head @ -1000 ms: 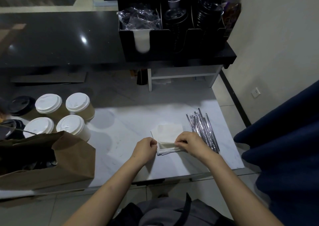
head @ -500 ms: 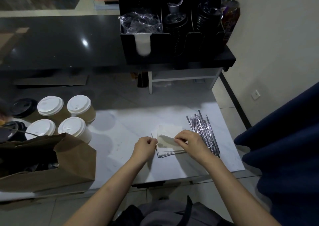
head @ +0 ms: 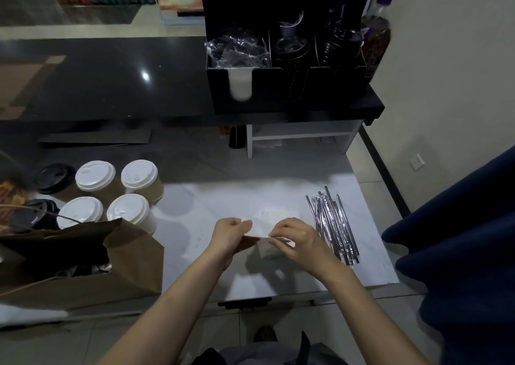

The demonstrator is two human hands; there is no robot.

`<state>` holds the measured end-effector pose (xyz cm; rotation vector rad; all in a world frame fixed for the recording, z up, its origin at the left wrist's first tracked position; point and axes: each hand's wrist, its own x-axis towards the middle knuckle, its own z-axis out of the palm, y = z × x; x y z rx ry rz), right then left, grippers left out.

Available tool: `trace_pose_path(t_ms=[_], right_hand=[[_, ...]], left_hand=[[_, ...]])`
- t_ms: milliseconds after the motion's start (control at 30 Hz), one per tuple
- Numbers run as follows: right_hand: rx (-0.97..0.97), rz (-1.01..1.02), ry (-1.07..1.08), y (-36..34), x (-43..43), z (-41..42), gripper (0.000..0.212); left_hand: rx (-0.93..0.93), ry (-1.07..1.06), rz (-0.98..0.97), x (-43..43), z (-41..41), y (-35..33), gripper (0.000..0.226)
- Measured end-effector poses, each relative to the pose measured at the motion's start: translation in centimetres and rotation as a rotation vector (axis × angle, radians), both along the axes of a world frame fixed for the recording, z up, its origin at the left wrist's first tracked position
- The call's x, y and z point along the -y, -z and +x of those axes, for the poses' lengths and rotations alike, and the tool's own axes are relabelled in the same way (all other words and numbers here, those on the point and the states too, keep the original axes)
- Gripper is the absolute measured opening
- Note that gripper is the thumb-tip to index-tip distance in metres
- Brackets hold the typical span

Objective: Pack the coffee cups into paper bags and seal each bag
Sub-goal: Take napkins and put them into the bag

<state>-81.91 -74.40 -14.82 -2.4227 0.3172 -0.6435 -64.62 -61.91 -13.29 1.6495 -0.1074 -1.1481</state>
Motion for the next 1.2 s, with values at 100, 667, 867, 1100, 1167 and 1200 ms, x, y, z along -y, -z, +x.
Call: trace_pose_path(t_ms=[100,667,867,1100,1167,1200], right_hand=[[-0.032,0.167,0.080,-0.6,-1.1,0.2,0.020],[0.140,1.282,0.117,-13.8,-11.3,12.1,0.031],[0.168,1.259,0.055,-19.2,-16.3,16.0,0.040],[0.180,1.111,0.059,-21.2,-20.9,19.4,0.024],[0.163,1.057,0.061,-21.4,-22.1,20.2,0.020],[0.157,1.032,0.068,-21.4,-22.6,20.6,0.019]], left_hand=[[0.214,0.049,0.024,-1.0,0.3,-2.0,0.025],[0.368,-0.116,-0.283,-13.7,6.2,-18.6,0.015],[0.483,-0.117,-0.305,-19.6,9.7,-22.7,0.023],[0.644,-0.113,-0.269,-25.0,13.1,-24.6,0.018],[0.659,-0.106,-0.257,-26.3,14.2,-24.5,0.017],[0.661,-0.103,-0.247,-27.0,14.8,-24.4,0.017]])
